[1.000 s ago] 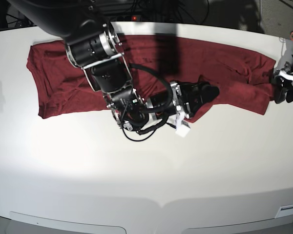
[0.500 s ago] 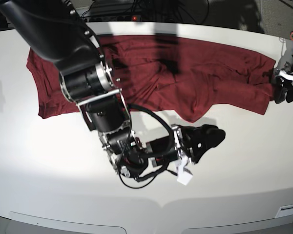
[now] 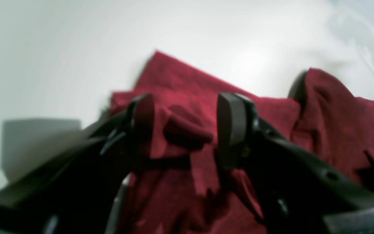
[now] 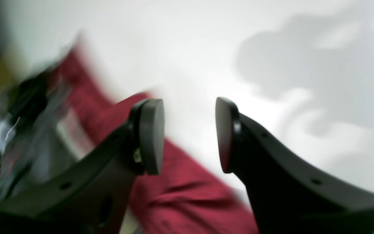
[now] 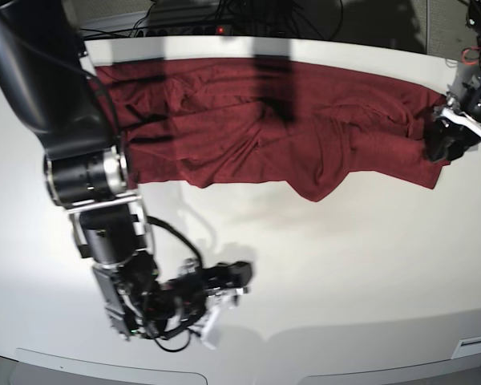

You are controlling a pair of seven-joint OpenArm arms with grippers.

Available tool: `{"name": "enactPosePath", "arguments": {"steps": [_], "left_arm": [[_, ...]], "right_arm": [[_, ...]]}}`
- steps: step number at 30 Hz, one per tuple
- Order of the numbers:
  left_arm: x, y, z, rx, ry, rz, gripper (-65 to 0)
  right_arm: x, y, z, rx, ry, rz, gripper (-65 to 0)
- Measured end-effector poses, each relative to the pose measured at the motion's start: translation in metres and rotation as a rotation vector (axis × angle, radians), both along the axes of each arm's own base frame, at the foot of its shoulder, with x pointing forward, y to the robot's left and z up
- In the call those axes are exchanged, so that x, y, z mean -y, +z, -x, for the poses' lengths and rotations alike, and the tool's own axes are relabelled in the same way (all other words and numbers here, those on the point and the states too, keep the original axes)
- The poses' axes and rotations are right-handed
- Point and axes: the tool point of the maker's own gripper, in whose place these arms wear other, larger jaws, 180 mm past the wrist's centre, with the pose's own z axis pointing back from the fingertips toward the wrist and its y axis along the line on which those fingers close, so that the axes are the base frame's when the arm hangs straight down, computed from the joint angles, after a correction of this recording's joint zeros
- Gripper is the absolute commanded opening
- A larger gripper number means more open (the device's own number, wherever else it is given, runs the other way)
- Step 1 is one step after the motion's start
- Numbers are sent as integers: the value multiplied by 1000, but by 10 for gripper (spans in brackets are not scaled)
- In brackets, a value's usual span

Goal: Fold the T-shirt properly
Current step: 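Release the sleeve, retract the right arm, move left gripper to shirt end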

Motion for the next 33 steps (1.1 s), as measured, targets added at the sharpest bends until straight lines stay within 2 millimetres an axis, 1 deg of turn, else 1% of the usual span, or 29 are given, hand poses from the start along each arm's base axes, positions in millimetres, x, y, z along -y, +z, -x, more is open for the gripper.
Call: {"name": "enactPosePath", "arguments": {"steps": [1, 3, 5, 7, 9, 11, 14, 16, 17, 18, 19, 21, 23, 28, 29, 31, 33], "left_arm": [[4, -3, 1, -6, 0, 9, -348], [9, -5, 2, -6, 5, 26, -354], [17, -9, 4, -23, 3, 42, -361], [31, -12, 7, -51, -23, 53, -361], [47, -9, 7, -64, -63, 39, -361], [60, -3, 6, -69, -115, -26, -361], [76, 2, 3, -77, -210, -170, -360], [91, -3, 7, -110, -293, -247, -360], [100, -8, 9, -126, -334, -272, -360], [112, -13, 14, -139, -376, -283, -360], [122, -17, 17, -146, -408, -283, -360], [135, -23, 24, -159, -453, -288, -360], [139, -25, 26, -164, -467, -287, -360], [138, -23, 25, -159, -468, -291, -360], [139, -20, 22, -137, -462, -285, -360], [138, -8, 13, -52, -443, -272, -360], [130, 8, 3, 27, -429, -268, -360]], "right_arm": [[18, -3, -4, 12, -18, 45, -389], [47, -8, -10, 34, -51, 112, -389], [77, -16, -12, 45, -79, 181, -389], [104, -22, -14, 70, -114, 236, -389], [131, -30, -15, 101, -153, 279, -389], [155, -43, -8, 98, -180, 317, -389], [181, -66, 13, 58, -213, 344, -389], [196, -82, 29, 38, -234, 357, -389], [201, -87, 33, 43, -252, 337, -389], [211, -92, 39, 46, -262, 350, -389], [216, -94, 41, 64, -280, 333, -389], [225, -99, 45, 95, -316, 308, -389], [236, -103, 52, 120, -354, 281, -389], [275, -112, 76, 119, -408, 309, -389], [283, -113, 80, 119, -414, 318, -389], [295, -115, 88, 110, -423, 338, -389], [299, -115, 91, 107, -426, 345, -389]]}}
